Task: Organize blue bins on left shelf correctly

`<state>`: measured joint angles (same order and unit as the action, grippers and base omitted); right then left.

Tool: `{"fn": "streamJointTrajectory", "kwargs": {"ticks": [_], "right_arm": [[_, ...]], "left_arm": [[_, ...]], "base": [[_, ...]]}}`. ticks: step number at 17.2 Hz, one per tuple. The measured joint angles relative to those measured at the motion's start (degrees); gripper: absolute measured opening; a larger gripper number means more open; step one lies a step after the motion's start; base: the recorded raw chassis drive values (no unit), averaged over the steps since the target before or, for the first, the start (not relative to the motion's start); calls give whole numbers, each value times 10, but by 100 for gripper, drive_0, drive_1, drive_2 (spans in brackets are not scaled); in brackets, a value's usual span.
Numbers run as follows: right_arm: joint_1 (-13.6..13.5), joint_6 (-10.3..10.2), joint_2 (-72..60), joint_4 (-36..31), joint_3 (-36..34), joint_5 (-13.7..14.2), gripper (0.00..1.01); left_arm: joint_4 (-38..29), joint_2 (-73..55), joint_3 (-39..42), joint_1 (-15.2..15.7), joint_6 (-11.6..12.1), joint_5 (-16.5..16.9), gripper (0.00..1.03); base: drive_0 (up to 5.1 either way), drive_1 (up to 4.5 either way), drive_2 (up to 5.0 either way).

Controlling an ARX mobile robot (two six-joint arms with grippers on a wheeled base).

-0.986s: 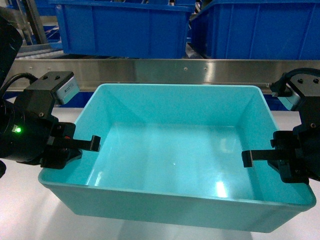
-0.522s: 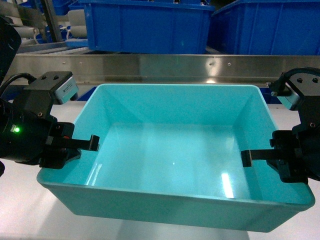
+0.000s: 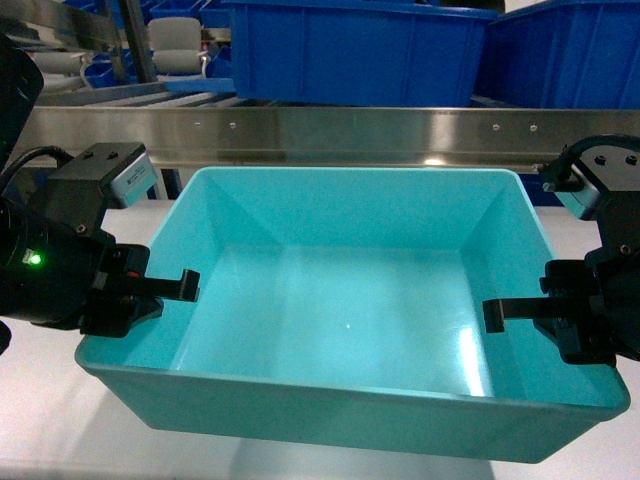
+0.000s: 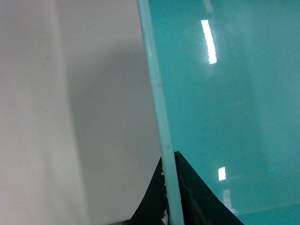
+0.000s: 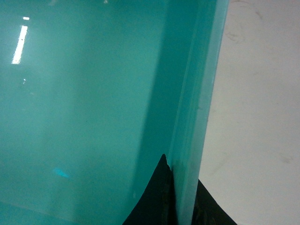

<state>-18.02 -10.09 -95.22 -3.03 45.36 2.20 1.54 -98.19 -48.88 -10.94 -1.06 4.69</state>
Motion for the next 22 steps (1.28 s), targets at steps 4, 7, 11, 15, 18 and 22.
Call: {"fn": "streamJointTrajectory", "kwargs": {"ticks": [4,7,11,15,18,22], "right_arm": [[0,0,0,1,0,0,2],[0,0,0,0,0,0,2],[0,0,0,0,0,0,2],[0,0,0,0,0,0,2],[0,0,0,0,0,0,2],[0,0,0,0,0,0,2]], "left_arm": [[0,0,0,0,0,0,2],[0,0,0,0,0,0,2],[0,0,0,0,0,0,2],[0,0,0,1,0,0,2],[0,0,0,1,0,0,2],[0,0,0,0,0,0,2]], "base": [[-492,244,244],[-489,248,248],[-501,237,237],[-501,239,239],[-497,244,244],[-491,250,250]]}}
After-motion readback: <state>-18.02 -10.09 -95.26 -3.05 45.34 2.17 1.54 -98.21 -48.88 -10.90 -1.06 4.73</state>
